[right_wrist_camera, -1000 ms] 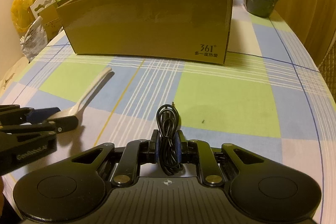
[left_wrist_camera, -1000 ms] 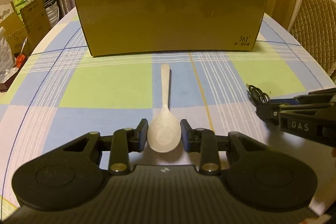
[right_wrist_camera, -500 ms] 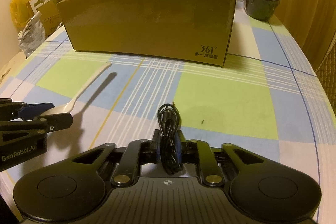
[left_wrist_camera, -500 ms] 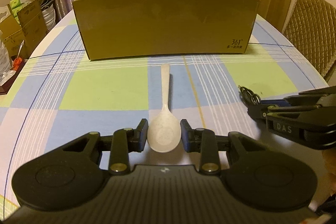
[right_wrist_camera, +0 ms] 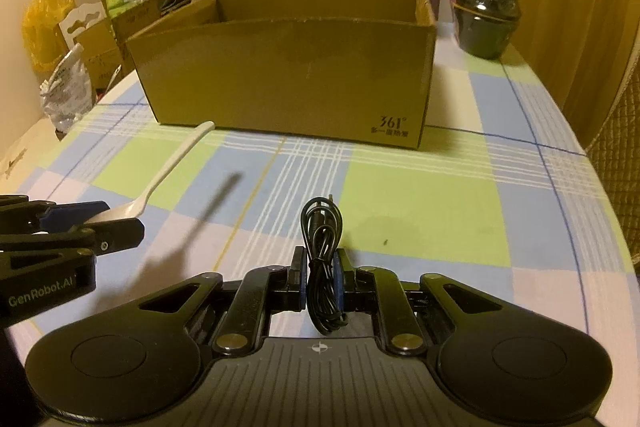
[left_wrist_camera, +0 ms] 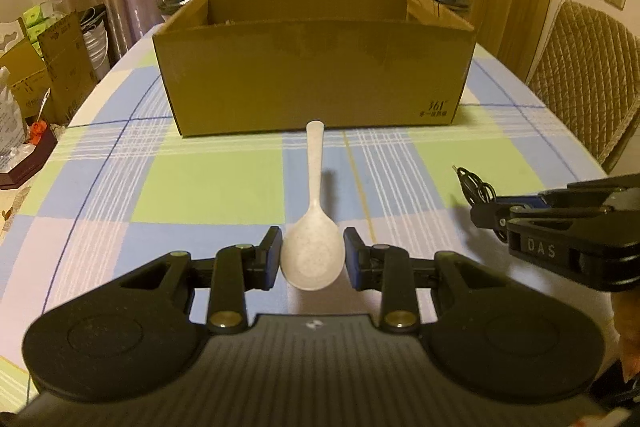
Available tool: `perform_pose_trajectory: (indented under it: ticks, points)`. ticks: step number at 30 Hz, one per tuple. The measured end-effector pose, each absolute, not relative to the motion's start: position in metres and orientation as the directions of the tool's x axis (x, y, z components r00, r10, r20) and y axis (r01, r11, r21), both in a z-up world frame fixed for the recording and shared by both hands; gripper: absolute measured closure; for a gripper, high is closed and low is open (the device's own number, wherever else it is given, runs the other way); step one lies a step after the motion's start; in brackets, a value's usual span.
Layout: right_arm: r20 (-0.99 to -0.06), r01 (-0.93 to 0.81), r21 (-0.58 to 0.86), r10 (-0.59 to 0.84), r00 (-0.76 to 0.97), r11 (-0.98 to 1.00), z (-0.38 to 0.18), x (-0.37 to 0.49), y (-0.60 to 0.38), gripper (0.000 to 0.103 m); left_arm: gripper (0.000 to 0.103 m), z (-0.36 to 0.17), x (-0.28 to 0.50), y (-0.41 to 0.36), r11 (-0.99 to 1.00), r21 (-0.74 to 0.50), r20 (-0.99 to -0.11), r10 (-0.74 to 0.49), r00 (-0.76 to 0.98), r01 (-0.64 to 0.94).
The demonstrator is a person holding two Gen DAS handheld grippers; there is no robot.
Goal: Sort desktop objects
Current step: 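Lift and carry the spoon and cable over the cardboard box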
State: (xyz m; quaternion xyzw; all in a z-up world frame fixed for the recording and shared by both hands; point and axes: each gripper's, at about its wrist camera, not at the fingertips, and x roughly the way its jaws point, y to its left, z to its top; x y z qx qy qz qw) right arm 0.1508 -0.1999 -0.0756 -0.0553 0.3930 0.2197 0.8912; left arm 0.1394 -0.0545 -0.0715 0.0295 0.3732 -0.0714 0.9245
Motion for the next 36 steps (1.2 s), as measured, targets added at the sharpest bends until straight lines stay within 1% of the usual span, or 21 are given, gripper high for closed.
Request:
perform_pose_trajectory:
  ticks: [22,28,36]
  points:
    - [-0.644,-0.403,0.096,0.365,0.672,0.910,-0.010,0.111,-0.211,0.094,0.075,-0.009,0.094,-0.050,0.986,-0.031,-0.611,-0.146,0.778,0.161]
    - [-0.611,-0.404,0.104,0.379,0.695,0.909,0.012,0.114,-0.207,0.094,0.075,0.008,0.094,-0.044,0.987,-0.037,-0.587,-0.148,0.796,0.156]
    - [-0.569,-0.414,0.096,0.392,0.723,0.905,0.040,0.134,-0.200,0.094,0.075,0.031,0.119,-0.034,0.988,-0.036,-0.554,-0.147,0.819,0.153]
